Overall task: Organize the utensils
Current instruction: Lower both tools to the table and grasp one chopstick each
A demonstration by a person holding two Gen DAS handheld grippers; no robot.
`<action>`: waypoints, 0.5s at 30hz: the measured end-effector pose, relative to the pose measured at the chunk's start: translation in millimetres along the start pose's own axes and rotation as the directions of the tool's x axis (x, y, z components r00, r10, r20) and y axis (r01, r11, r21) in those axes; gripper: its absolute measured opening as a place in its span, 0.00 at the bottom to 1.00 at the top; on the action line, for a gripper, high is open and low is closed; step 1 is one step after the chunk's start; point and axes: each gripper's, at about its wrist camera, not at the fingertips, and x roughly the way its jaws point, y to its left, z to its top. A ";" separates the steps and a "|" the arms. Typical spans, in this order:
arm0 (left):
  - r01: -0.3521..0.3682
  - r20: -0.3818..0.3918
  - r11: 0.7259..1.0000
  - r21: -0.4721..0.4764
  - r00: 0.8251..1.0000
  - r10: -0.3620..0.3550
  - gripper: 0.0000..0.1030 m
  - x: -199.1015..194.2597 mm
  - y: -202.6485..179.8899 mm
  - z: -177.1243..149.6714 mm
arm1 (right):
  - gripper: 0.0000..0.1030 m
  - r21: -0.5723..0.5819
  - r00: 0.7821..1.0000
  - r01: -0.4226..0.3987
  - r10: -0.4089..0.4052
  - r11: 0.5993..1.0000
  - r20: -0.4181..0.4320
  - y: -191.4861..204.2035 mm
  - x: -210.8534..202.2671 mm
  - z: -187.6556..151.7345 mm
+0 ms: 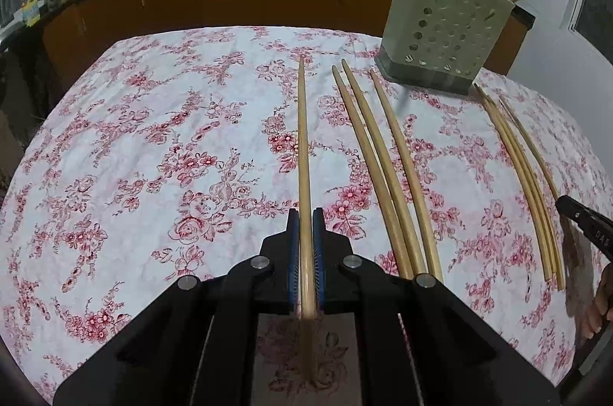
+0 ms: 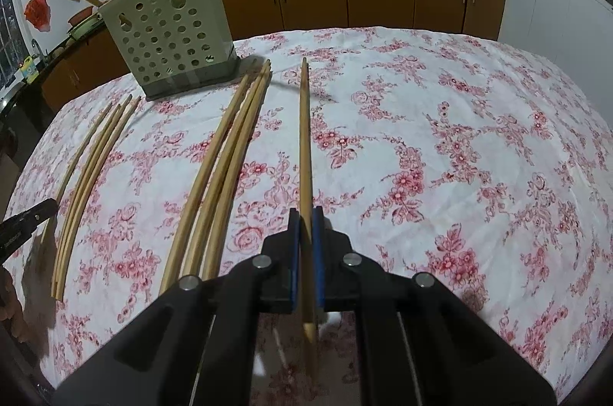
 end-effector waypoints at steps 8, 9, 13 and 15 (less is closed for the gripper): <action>-0.009 -0.002 1.000 0.015 1.000 0.009 0.08 -2.0 -0.4 -2.2 | 0.09 -0.022 1.000 0.013 -0.013 1.000 0.006 0.8 -4.5 -6.5; -0.011 -0.002 1.000 0.017 1.000 0.011 0.08 -2.2 -0.7 -2.4 | 0.09 -0.021 1.000 0.013 -0.013 1.000 0.006 0.6 -4.5 -6.3; -0.013 -0.002 1.000 0.018 1.000 0.013 0.08 -2.3 -1.2 -2.4 | 0.09 -0.019 1.000 0.008 -0.008 1.000 0.005 -0.1 -4.2 -6.0; -0.014 -0.002 1.000 0.018 1.000 0.014 0.08 -2.4 -1.0 -2.3 | 0.09 -0.019 1.000 0.009 -0.008 1.000 0.005 -0.1 -4.2 -5.8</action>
